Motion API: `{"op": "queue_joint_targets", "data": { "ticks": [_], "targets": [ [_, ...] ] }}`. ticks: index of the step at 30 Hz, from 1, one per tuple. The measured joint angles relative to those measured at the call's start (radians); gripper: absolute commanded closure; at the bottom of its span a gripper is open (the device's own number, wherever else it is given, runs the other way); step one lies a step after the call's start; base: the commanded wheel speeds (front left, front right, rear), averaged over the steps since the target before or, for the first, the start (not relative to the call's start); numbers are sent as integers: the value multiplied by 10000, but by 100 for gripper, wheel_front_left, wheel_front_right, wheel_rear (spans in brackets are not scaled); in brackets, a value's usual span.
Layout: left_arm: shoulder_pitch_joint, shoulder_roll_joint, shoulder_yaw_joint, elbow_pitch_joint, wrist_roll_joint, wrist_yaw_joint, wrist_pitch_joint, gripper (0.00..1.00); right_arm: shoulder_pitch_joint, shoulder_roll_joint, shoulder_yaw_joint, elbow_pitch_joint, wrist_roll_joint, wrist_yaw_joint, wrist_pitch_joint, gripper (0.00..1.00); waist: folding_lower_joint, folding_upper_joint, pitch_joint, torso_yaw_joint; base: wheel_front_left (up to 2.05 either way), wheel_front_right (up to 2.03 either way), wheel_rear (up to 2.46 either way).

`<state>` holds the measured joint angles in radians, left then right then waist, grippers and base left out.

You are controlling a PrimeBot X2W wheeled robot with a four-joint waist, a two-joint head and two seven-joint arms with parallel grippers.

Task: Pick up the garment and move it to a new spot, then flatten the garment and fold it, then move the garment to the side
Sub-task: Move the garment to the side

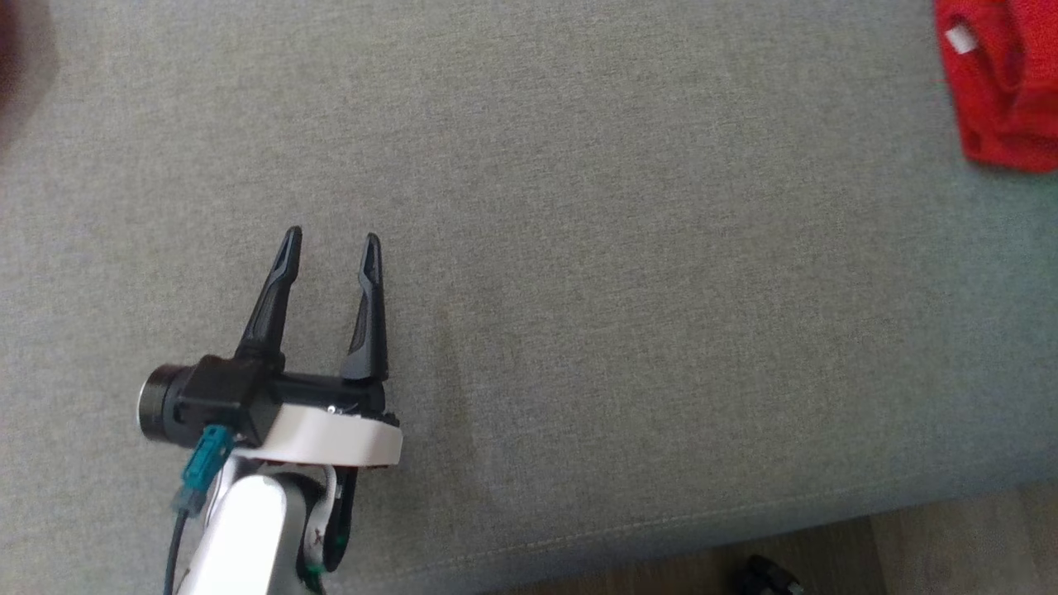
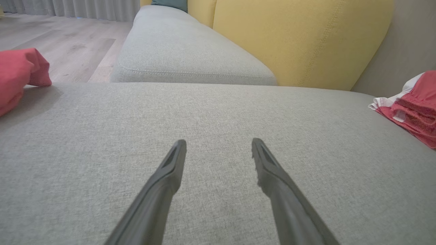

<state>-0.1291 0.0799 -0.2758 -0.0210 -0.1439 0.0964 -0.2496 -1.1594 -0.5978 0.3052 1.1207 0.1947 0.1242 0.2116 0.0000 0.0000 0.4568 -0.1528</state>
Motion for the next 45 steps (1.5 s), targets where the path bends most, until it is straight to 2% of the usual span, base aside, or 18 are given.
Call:
{"op": "queue_joint_targets", "data": {
  "ticks": [16,17,19,20,21,29,36,45],
  "targets": [
    [-229,15,-40,-52,2,-6,0,0,-466,-232,-1300,117,-1607,0,-4,100,0,0,375,50,0,0,0],
    [-229,15,-46,-48,0,-6,0,0,-466,-232,-1407,121,-1747,0,-4,74,0,0,387,74,0,0,0],
    [-229,19,-52,-48,0,-6,0,0,-466,-222,-1680,119,-1994,0,-52,53,0,0,413,118,0,0,0],
    [-229,21,-54,-44,0,-6,0,0,-466,-213,-1814,117,-2111,0,-105,5,0,0,421,140,0,0,0],
    [-229,23,-54,-40,0,-6,0,0,-465,-188,-1923,107,-2238,0,-115,0,0,0,427,160,0,0,0],
    [-233,31,-42,31,-82,0,0,0,-383,307,-2807,-267,-3290,0,-362,0,0,0,294,234,0,0,0],
    [-233,27,12,167,-107,8,0,0,-341,711,-2917,-575,-3620,0,-861,0,0,0,-44,259,0,0,0],
    [-208,-19,330,435,-364,199,0,0,596,2125,-3532,-1020,-3160,0,-2353,0,0,0,-1126,365,0,0,0]
  ]
}}
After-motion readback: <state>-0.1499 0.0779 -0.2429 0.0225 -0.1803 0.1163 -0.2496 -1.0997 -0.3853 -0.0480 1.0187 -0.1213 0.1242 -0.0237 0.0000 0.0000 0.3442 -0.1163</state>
